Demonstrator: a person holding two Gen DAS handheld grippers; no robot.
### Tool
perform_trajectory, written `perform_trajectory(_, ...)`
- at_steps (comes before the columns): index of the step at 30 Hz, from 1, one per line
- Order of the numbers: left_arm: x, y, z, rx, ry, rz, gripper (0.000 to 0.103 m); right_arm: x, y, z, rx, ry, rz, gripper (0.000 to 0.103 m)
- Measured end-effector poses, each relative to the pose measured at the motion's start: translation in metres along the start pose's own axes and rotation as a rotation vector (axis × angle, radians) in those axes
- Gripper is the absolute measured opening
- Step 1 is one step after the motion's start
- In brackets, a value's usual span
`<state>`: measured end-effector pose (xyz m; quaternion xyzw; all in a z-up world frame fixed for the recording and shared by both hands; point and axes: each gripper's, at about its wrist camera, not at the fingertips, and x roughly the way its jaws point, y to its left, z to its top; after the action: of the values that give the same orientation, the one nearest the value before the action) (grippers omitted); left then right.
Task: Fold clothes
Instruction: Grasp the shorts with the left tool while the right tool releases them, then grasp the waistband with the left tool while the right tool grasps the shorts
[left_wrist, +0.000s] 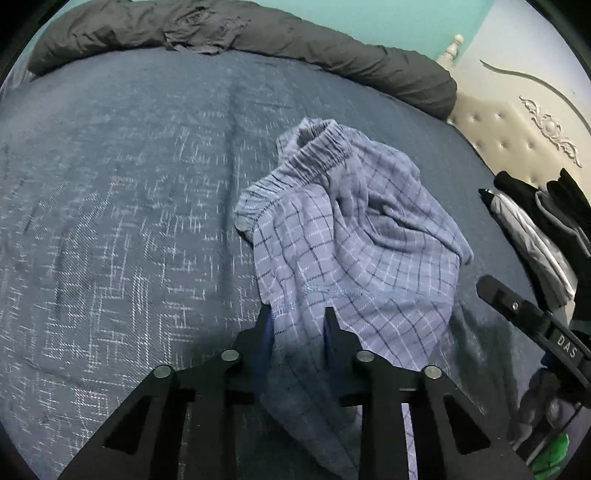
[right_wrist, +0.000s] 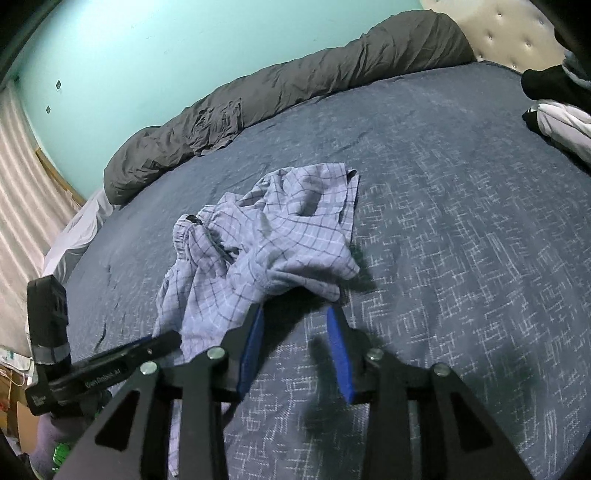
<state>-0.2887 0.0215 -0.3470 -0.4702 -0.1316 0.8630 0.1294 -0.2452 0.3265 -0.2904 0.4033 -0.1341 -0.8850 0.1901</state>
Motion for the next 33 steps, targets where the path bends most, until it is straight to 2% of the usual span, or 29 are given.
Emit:
perform_trajectory(3, -0.005, 0.003, -0.001, -0.011, 0.007, -0.018, 0.006, 0.001, 0.003, 0.000, -0.005, -0.005, -0.003, 0.035)
perform_trajectory(6, -0.018, 0.006, -0.001, -0.006, -0.014, -0.022, 0.005, 0.002, 0.003, 0.002, -0.004, -0.009, -0.004, 0.035)
perform_trajectory(10, -0.056, 0.015, 0.004, -0.002, -0.097, -0.001, 0.005, -0.001, 0.002, 0.009, -0.001, -0.028, -0.006, 0.035)
perform_trajectory(13, -0.087, 0.037, 0.010, -0.031, -0.165, 0.056, 0.005, -0.004, 0.002, 0.013, 0.001, -0.043, -0.005, 0.035)
perform_trajectory(17, -0.115, 0.079, 0.014, -0.128, -0.242, 0.175, 0.005, -0.004, 0.007, 0.016, 0.003, -0.051, -0.001, 0.035)
perform_trajectory(21, -0.099, 0.103, 0.013, -0.229, -0.180, 0.187, 0.007, 0.004, 0.019, 0.015, -0.021, -0.035, 0.006, 0.036)
perform_trajectory(23, -0.094, 0.103, 0.011, -0.212, -0.164, 0.182, 0.008, 0.008, 0.025, 0.019, -0.033, -0.031, 0.015, 0.036)
perform_trajectory(24, -0.092, 0.101, 0.012, -0.196, -0.164, 0.183, 0.012, 0.011, 0.028, 0.021, -0.041, -0.030, 0.019, 0.036)
perform_trajectory(25, -0.092, 0.100, 0.011, -0.189, -0.168, 0.186, 0.027, 0.014, 0.031, 0.024, -0.053, -0.030, 0.020, 0.038)
perform_trajectory(26, -0.094, 0.099, 0.009, -0.186, -0.174, 0.189, 0.037, 0.017, 0.035, 0.027, -0.064, -0.030, 0.020, 0.043)
perform_trajectory(27, -0.096, 0.099, 0.008, -0.182, -0.180, 0.193, 0.054, 0.020, 0.037, 0.030, -0.074, -0.030, 0.020, 0.049)
perform_trajectory(28, -0.095, 0.099, 0.006, -0.188, -0.185, 0.192, 0.059, 0.024, 0.039, 0.033, -0.077, -0.028, 0.018, 0.052)
perform_trajectory(33, -0.089, 0.108, 0.003, -0.176, -0.159, 0.202, 0.059, 0.049, 0.047, 0.041, -0.118, 0.015, 0.011, 0.057)
